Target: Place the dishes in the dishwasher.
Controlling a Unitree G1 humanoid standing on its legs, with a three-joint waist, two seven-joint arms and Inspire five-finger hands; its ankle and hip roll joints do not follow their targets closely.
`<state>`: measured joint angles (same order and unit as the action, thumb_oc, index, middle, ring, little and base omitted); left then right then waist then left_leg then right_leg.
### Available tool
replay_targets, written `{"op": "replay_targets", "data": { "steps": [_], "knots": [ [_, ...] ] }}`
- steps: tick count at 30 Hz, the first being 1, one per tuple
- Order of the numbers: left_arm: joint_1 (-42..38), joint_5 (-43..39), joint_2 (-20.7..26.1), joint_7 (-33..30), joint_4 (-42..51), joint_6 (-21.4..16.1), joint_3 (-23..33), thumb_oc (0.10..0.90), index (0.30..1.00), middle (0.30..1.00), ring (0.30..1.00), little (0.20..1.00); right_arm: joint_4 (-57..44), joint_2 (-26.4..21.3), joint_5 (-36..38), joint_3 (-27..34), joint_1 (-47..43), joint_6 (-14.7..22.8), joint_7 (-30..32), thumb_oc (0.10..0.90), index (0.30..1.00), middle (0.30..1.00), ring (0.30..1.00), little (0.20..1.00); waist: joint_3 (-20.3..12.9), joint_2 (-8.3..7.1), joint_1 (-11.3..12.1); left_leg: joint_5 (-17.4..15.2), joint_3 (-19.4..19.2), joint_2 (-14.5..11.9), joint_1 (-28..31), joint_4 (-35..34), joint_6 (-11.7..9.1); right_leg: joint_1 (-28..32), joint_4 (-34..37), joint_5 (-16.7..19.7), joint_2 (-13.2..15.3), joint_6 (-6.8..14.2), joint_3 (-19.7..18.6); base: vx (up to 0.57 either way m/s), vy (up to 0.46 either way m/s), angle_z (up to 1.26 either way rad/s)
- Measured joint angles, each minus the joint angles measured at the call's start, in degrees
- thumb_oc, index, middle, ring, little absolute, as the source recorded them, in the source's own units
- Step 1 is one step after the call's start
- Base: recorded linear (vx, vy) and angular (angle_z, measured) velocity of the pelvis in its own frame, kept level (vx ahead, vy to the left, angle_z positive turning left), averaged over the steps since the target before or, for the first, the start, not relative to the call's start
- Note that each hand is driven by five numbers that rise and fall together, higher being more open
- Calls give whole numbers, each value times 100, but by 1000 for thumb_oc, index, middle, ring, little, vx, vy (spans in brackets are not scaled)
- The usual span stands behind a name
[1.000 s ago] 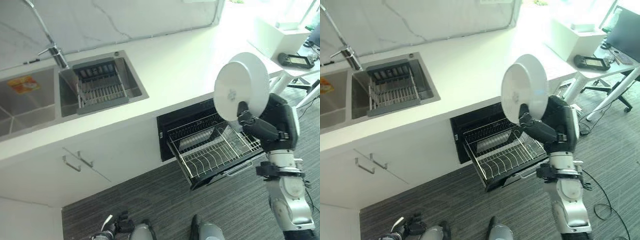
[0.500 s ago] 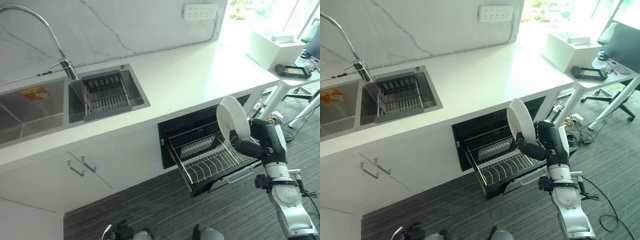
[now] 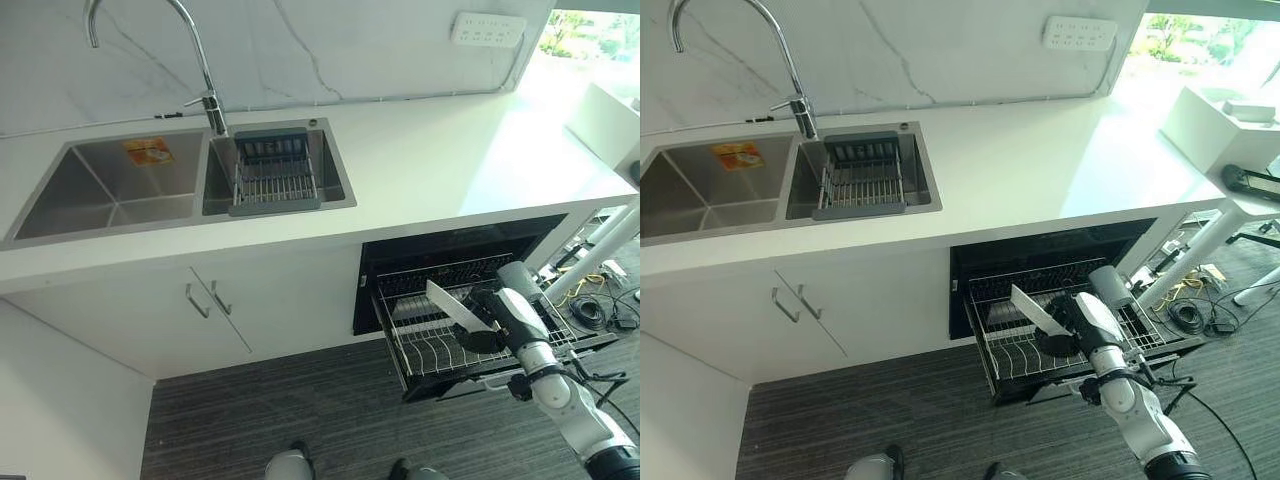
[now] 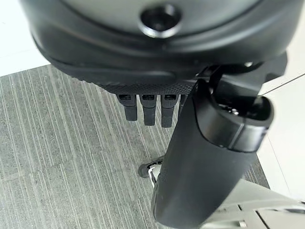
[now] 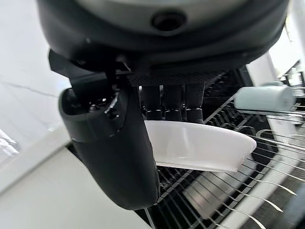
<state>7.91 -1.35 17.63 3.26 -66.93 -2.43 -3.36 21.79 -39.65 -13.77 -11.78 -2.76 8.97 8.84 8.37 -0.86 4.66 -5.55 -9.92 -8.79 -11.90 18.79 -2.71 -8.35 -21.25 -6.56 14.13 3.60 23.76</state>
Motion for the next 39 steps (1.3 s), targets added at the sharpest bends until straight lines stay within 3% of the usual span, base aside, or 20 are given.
{"op": "replay_targets", "data": {
  "steps": [10, 15, 21, 24, 30, 31, 36, 39],
  "knots": [
    [-57, 61, 292, 128, 334, 111, -365, 800, 900, 900, 900, 900, 1490, -9, -438, -819, -1280, -362, 371, 400, 300, 300, 300, 300, 121, 58, 261, 14, 137, 33, -4, -11, -2, 85, 10, -58, 13, 56, 121, 41, -17, 7],
    [-158, -39, 401, 121, 618, 181, -438, 800, 900, 900, 900, 900, 2178, -86, -422, -1067, -2075, -586, 414, 400, 300, 300, 300, 300, 393, 243, 434, 112, 288, 112, -245, -5, 46, -101, -76, -50, 90, 20, 257, -38, -10, 16],
    [-821, -121, 508, 130, 688, 170, -745, 800, 900, 900, 900, 900, 3334, -483, -417, -1281, -3679, -790, 415, 400, 300, 300, 300, 300, 1172, 611, 695, 516, 438, 185, -965, -45, 54, -818, -319, 43, 170, -108, 380, -127, -26, 15],
    [-939, -334, 590, 126, 694, 87, -791, 800, 900, 900, 900, 900, 3570, -486, -401, -1496, -4227, -764, 305, 400, 300, 300, 300, 300, 1538, 591, 748, 603, 461, 195, -1042, -148, 34, -936, -323, 43, 164, -137, 374, -107, -1, 5],
    [-950, -539, 602, 104, 1029, -10, -806, 800, 900, 900, 900, 900, 3751, -492, -394, -1555, -4492, -796, 68, 408, 312, 312, 312, 312, 1555, 558, 816, 568, 443, 203, -1030, -224, 44, -943, -247, 31, 165, -119, 348, -39, 15, -1],
    [-950, -621, 606, 104, 1097, -12, -806, 800, 900, 900, 900, 900, 3774, -493, -384, -1556, -4510, -806, -7, 800, 900, 900, 900, 900, 1555, 559, 813, 568, 440, 202, -1032, -228, 44, -949, -243, 33, 165, -120, 348, -33, 12, -1],
    [-978, -753, 613, 109, 1280, -18, -806, 800, 900, 900, 900, 900, 4021, -496, -164, -1555, -4542, -934, -545, 800, 900, 900, 900, 900, 1552, 553, 807, 572, 439, 201, -1027, -252, 37, -949, -229, 37, 157, -120, 347, -6, 1, 0],
    [-980, -749, 636, 117, 1327, 13, -800, 800, 900, 900, 900, 900, 4164, -494, 149, -1562, -4458, -978, -1240, 800, 900, 900, 900, 900, 1545, 490, 787, 608, 427, 166, -980, -274, 19, -887, -127, 108, 81, -127, 347, -9, -61, -6]
  ]
}}
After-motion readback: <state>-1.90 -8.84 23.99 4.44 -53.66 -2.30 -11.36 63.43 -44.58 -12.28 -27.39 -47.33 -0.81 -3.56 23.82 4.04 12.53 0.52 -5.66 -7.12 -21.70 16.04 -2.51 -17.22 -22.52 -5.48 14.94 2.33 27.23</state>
